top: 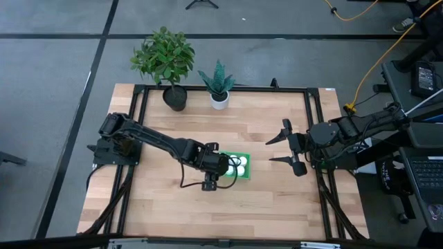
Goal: Pick and place pill bottles into a basket
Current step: Put the white pill bottle into the green basket
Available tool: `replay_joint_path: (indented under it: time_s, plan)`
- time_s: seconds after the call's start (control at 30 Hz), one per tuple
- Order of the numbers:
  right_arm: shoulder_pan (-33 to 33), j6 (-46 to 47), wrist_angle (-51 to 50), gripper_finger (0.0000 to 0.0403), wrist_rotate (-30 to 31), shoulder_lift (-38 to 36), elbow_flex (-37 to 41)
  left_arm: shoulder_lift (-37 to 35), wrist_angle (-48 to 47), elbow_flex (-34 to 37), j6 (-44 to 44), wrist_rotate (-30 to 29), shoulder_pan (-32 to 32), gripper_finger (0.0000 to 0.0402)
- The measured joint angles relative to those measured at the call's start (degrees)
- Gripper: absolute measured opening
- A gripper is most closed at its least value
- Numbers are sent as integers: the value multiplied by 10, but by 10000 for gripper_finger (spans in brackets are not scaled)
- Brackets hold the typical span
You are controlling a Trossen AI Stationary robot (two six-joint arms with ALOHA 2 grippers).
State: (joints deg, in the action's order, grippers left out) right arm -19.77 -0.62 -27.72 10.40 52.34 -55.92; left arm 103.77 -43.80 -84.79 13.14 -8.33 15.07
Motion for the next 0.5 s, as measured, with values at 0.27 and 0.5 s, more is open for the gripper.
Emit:
replay_joint_path:
  time_s: [0.27, 0.5]
  plan:
    - [0, -1, 0, 264, 0, 0, 0, 2, 3, 0, -11, 2, -5, 173]
    - [0, 0, -1, 264, 0, 0, 0, 2, 3, 0, -15, 1, -14, 173]
